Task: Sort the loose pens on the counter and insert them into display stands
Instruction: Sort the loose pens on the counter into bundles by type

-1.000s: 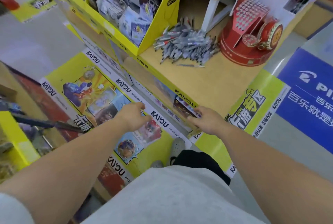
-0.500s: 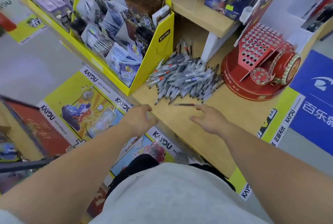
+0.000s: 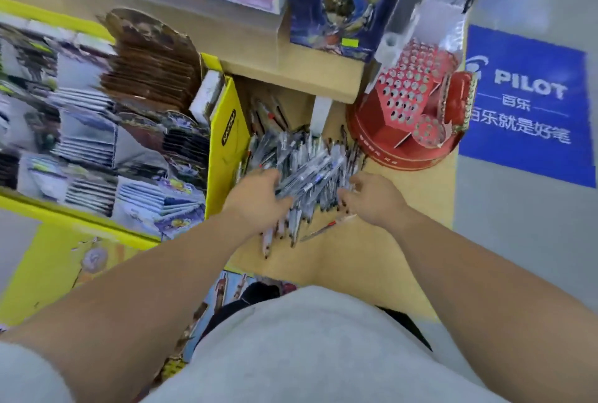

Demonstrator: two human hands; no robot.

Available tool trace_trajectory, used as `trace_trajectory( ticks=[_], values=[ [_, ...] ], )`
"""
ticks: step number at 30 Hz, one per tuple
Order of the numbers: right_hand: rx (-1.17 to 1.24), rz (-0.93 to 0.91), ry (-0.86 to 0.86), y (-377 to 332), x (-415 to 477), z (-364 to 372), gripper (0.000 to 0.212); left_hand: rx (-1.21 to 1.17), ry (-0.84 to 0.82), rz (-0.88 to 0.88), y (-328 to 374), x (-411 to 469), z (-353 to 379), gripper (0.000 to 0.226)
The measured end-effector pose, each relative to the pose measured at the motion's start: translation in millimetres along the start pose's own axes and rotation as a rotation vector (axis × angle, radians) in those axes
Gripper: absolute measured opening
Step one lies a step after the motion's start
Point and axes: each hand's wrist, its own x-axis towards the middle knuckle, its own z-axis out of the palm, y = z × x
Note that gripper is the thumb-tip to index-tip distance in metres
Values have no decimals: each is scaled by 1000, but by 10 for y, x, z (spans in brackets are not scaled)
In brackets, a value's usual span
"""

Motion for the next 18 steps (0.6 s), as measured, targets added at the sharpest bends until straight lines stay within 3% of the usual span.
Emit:
trace_trajectory(
  ticks=[9,18],
  values=[
    [149,142,134,-386,277,175,38,96,-80,112,34,474,-87,22],
    [227,266,123,-536,389,325,51,-134,-36,49,-31,541,28,24]
  ],
)
